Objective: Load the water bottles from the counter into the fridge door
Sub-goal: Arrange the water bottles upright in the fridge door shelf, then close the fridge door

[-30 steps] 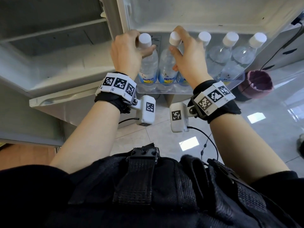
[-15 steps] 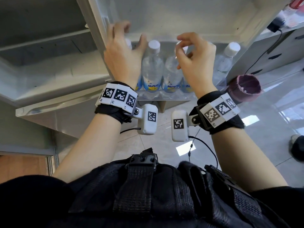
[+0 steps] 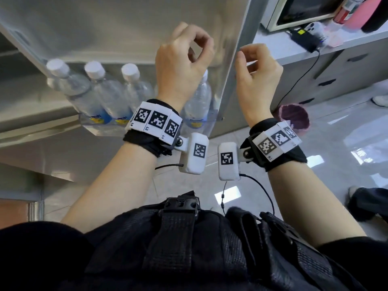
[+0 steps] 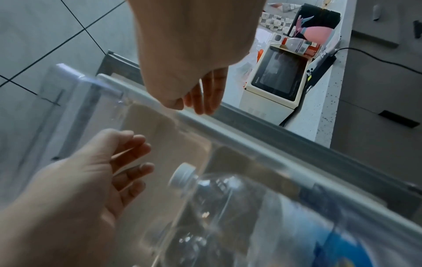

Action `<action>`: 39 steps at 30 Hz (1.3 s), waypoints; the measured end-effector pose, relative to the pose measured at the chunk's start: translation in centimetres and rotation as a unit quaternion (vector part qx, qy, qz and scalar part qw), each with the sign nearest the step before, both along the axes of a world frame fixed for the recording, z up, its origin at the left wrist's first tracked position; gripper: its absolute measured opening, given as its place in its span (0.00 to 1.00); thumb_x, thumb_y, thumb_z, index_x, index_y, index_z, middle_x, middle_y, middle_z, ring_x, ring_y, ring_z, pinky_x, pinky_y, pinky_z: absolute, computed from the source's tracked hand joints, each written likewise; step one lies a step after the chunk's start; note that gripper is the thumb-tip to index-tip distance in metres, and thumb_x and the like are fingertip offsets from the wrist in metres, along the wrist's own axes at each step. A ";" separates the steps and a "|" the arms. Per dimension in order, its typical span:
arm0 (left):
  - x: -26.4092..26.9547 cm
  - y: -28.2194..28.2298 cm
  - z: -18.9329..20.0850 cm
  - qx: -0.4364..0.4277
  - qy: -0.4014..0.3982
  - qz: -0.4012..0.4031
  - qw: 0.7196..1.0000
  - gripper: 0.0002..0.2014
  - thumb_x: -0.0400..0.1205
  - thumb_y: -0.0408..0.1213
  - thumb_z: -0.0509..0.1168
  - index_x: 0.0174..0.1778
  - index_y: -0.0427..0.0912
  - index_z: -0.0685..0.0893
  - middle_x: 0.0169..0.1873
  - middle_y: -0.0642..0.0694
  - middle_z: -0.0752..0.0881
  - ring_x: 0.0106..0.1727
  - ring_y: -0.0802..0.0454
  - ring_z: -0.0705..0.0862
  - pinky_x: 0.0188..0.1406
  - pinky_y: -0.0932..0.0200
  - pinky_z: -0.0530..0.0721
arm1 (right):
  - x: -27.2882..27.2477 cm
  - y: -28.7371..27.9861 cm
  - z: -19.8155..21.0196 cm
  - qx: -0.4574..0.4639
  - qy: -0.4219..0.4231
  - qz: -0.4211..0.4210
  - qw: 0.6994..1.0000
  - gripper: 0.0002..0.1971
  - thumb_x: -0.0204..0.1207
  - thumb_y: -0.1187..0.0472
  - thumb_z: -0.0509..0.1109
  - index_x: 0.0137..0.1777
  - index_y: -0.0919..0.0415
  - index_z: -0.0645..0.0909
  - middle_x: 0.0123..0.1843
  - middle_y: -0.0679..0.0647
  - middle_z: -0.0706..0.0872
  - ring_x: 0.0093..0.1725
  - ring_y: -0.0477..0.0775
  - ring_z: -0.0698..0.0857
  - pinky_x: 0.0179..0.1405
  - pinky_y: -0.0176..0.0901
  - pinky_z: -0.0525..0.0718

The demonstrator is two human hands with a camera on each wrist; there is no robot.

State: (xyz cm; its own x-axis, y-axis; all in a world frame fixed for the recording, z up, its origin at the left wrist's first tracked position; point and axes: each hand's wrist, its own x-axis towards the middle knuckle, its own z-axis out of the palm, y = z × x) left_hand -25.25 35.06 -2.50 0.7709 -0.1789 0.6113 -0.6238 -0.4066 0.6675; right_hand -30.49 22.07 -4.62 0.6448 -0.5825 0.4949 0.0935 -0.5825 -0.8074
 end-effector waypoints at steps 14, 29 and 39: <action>0.4 -4.4 0.2 0.052 0.038 0.012 0.998 0.11 0.79 0.42 0.63 0.40 0.39 0.84 0.37 0.45 0.88 0.36 0.52 0.83 0.39 0.51 0.84 | 5.4 -5.1 -0.2 0.175 0.160 0.195 0.952 0.46 0.68 0.29 0.53 0.77 0.64 0.58 0.79 0.62 0.68 0.79 0.57 0.68 0.80 0.60 0.66; -3.9 -3.2 -0.6 -0.001 0.065 0.098 0.993 0.20 0.80 0.49 0.62 0.32 0.34 0.82 0.27 0.39 0.87 0.30 0.45 0.85 0.36 0.44 0.84 | 2.2 -5.0 -1.8 0.191 0.064 0.204 0.958 0.25 0.74 0.43 0.62 0.62 0.60 0.68 0.57 0.53 0.74 0.59 0.53 0.76 0.63 0.45 0.77; -15.6 -1.7 -3.3 -0.088 0.032 0.296 0.950 0.19 0.82 0.44 0.59 0.31 0.35 0.84 0.21 0.44 0.85 0.21 0.50 0.85 0.23 0.46 0.85 | -7.2 -2.7 -2.1 0.118 0.082 0.398 0.906 0.17 0.69 0.51 0.74 0.49 0.53 0.69 0.44 0.46 0.76 0.40 0.44 0.76 0.41 0.29 0.76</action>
State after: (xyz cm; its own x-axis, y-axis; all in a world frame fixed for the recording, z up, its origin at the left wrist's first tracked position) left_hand -40.87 33.41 -5.84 0.7410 0.3992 0.5400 -0.2758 -0.5523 0.7867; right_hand -37.74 19.32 -6.74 0.9610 0.0217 0.2757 0.2746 -0.1924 -0.9421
